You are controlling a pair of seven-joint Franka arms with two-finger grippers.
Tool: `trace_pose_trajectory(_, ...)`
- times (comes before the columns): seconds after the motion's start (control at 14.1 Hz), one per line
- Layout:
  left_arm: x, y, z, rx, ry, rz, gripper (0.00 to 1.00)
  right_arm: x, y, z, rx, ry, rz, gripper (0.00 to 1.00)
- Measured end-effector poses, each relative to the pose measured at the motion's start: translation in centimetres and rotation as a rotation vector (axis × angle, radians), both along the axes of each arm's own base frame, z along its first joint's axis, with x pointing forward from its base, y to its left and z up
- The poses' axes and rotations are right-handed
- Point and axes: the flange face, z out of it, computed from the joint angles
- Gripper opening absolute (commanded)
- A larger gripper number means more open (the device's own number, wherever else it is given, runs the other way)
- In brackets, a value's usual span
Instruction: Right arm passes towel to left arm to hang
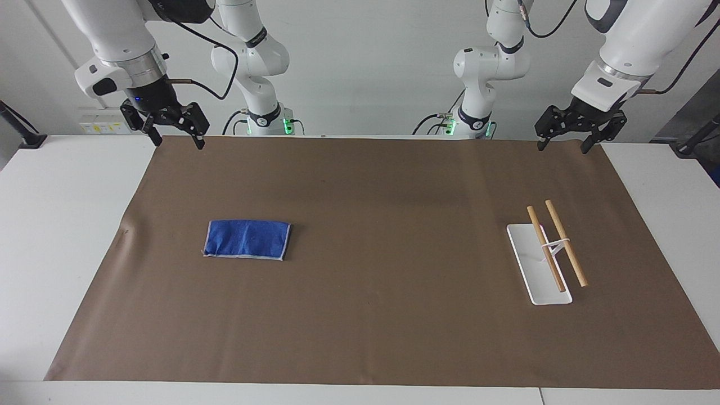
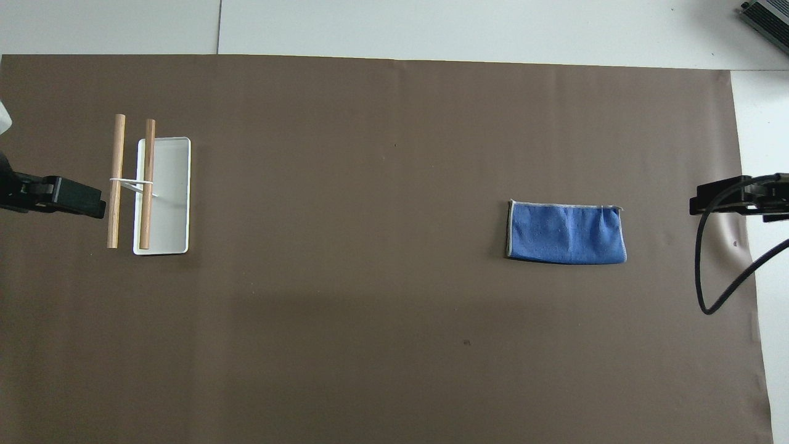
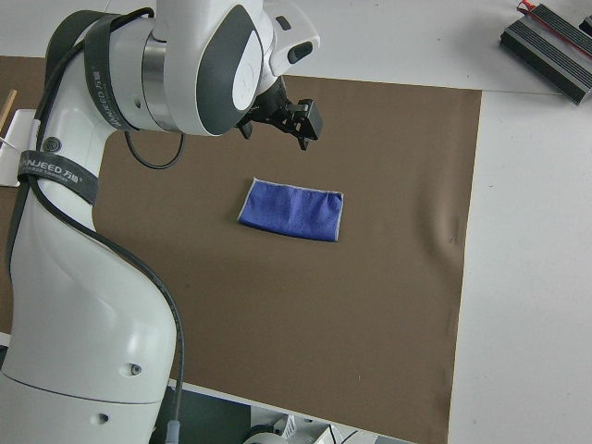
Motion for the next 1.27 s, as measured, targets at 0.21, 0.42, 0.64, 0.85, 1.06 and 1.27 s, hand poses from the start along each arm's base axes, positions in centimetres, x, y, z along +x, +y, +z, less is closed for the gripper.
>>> trace_pose_trajectory(0.21,-0.2,-0.1,0.3,0.0,-0.005,-0.003,1.0,0.0,0.0,-0.1,0.0,0.005,0.001,1.0)
trace_pose_trajectory(0.42,-0.2,-0.1,0.3,0.0,-0.005,-0.003,1.0,-0.1,0.0,-0.2,0.0,0.01,0.001,1.0)
trace_pose_trajectory(0.64,-0.2,-0.1,0.3,0.0,-0.005,-0.004,1.0,-0.1,0.0,-0.4,0.0,0.013,0.0,1.0)
trace_pose_trajectory(0.85,-0.2,-0.1,0.2,0.0,-0.002,-0.004,1.0,-0.1,0.0,-0.8,0.001,0.022,0.0,1.0)
trace_pose_trajectory(1.06,-0.2,0.2,0.1,0.0,0.0,0.002,1.0,-0.2,0.0,-1.4,0.001,0.031,-0.002,1.0)
trace_pose_trajectory(1.27,-0.2,0.3,0.1,0.0,0.001,0.003,1.0,0.2,0.0,-2.8,0.001,0.024,-0.012,1.0)
